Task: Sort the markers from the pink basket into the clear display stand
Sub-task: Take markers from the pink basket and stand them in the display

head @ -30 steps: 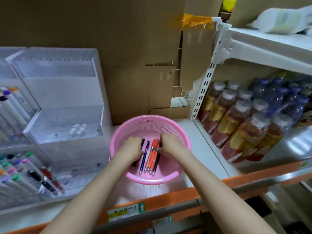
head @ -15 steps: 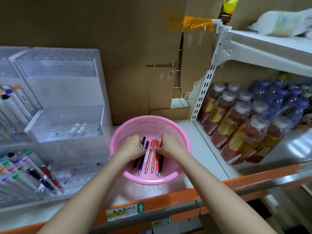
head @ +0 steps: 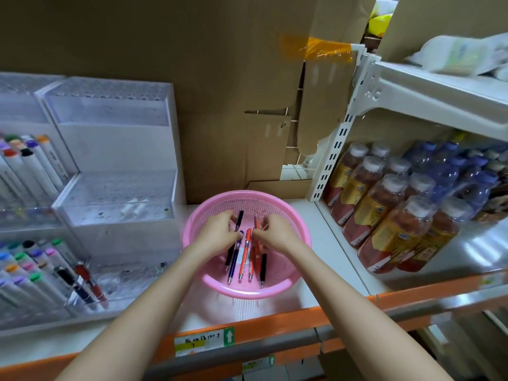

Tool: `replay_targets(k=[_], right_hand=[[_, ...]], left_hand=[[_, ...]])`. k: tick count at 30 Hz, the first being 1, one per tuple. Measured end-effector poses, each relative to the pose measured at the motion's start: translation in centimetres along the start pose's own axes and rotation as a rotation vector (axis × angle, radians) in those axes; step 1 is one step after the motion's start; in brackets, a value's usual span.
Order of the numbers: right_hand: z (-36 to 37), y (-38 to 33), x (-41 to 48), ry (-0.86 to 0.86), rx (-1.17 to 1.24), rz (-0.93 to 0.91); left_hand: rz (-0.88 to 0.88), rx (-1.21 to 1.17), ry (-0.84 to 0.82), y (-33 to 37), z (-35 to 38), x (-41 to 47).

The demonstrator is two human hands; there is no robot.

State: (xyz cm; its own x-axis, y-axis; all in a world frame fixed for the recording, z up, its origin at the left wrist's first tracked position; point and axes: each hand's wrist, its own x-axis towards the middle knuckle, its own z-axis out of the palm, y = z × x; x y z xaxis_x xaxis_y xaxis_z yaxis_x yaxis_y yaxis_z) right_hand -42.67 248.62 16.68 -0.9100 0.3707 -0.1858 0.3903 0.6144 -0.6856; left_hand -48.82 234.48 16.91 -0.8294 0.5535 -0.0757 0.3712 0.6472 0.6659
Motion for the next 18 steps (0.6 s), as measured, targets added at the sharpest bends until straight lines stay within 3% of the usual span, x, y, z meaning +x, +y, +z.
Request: replay_targets(k=[7, 13, 18], right_hand=[[-0.4, -1.0, -2.4, 0.075, 0.283, -0.192], [-0.8, -4.2, -4.8, 0.216, 0.327, -0.348], [0.1, -8.3, -7.3, 0.295, 0.368, -0.439]], left_hand=[[0.169, -0.072, 0.168, 0.9, -1.3, -1.3], [0.356, -0.172, 0.32, 2.2, -3.9, -4.7], [0.387, -0.266, 0.427, 1.6, -8.2, -7.7]])
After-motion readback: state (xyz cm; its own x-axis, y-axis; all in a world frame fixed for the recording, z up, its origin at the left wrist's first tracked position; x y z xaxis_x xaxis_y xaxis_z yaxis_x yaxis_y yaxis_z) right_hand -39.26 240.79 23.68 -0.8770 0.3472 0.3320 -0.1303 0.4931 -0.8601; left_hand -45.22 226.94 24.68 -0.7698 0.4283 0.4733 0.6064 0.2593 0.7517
